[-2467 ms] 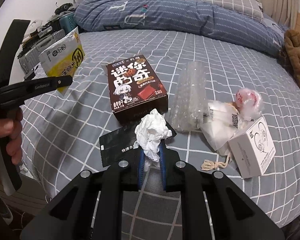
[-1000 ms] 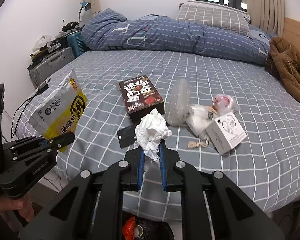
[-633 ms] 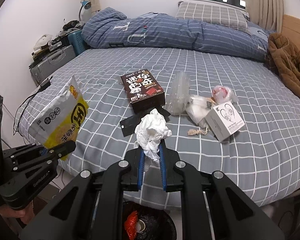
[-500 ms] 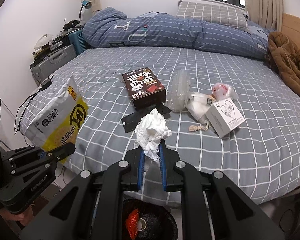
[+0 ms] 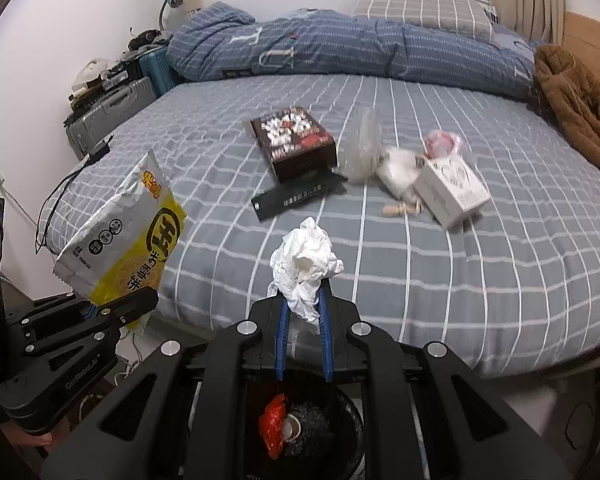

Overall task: Collect trash
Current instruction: 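Carry the wrapper and tissue with both tools down over the black bin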

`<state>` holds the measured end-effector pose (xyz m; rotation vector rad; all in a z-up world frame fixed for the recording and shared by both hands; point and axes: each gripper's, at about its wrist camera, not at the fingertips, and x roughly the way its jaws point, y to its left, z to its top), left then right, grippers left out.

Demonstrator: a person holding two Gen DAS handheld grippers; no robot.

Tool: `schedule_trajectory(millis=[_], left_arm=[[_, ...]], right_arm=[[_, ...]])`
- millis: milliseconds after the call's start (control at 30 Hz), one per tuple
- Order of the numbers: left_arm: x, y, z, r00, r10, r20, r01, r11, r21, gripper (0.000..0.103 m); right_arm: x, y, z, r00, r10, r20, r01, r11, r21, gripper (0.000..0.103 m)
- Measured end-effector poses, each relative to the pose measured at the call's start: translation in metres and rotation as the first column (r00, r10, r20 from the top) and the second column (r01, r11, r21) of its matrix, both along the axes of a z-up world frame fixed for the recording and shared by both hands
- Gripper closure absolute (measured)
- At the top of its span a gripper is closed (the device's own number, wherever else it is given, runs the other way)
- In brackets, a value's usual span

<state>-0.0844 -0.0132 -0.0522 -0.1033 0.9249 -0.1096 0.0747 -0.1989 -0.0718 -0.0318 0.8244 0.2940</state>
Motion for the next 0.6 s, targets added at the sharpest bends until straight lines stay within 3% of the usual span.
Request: schedule_trajectory(millis=[167,600], left_arm=[[-0.01,-0.002,-0.019,0.999,-0.006,-0.052,0.006,1.0,-0.012,0.098],[-0.044,-0.006,-0.035,0.994,-0.012,-0.107,0.01,1.0,-0.017,0.099]], right_arm=[[-0.011,-0.002,-0.013,0.999,-0.008,-0.035,0.007,1.0,-0.009,0.091],[-0.041,-0.012,-0.031,0.996,-0.018,-0.09,0.016,0.999,-0.033,0.091]])
